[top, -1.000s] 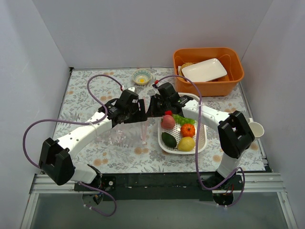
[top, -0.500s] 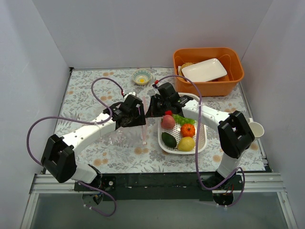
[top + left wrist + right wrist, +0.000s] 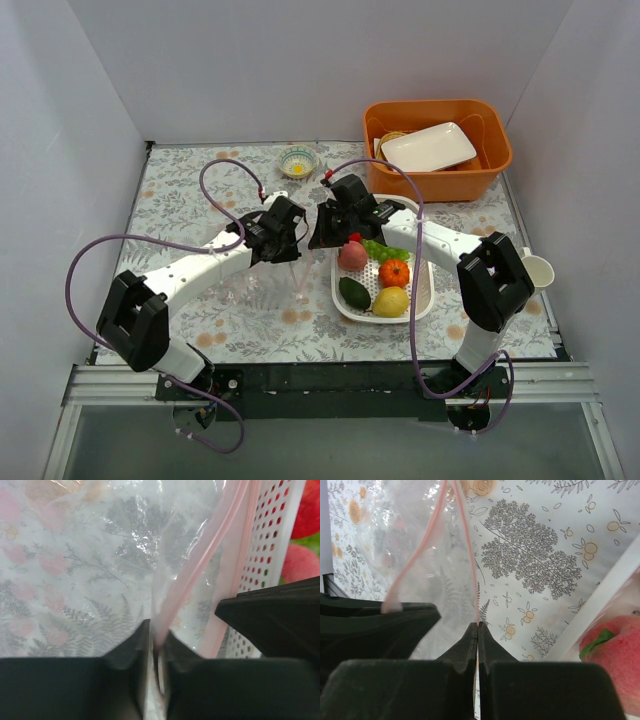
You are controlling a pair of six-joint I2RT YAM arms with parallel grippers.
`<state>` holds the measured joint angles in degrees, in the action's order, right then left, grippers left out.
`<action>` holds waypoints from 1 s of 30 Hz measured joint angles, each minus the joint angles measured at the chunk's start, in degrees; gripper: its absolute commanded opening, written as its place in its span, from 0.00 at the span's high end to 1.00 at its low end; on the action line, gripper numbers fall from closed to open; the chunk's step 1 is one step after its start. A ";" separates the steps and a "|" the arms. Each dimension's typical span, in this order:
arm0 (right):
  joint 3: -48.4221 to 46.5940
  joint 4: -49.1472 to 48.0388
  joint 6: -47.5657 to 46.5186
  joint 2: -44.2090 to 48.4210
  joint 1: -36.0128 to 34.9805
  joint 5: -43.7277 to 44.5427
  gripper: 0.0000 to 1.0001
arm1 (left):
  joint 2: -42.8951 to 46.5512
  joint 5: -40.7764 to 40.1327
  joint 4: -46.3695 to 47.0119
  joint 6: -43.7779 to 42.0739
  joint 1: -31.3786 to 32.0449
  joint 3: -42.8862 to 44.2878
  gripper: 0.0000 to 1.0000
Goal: Place the food in the zip-top bag and seal the zipper
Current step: Open the zipper of the food storage bag.
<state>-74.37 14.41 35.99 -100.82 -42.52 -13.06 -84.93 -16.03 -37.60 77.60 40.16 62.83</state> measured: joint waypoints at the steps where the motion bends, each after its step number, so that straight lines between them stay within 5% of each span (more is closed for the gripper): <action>1: 0.00 0.35 -0.13 0.00 0.00 0.39 0.99 | 0.37 -0.33 -0.17 0.11 0.02 0.35 1.00; 24: -2.56 4.63 -0.02 -6.03 -0.33 7.43 0.97 | 7.87 -11.80 -9.70 0.15 -2.03 2.27 1.00; 26: -1.44 3.45 -0.15 -4.96 -0.31 6.73 0.86 | 7.13 -11.13 -9.09 0.15 -2.03 2.62 1.00; 28: -0.15 2.91 -0.39 -2.97 -0.31 6.16 0.57 | 6.21 -10.45 -8.17 0.17 -2.03 2.80 1.00; 30: 1.05 2.25 -0.04 -0.28 -0.31 5.84 0.46 | 5.31 -9.70 -7.30 0.17 -2.03 2.80 1.00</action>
<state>-73.32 16.67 35.94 -101.10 -42.83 -7.22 -79.61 -25.74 -44.91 77.78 38.13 65.63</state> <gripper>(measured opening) 0.304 0.010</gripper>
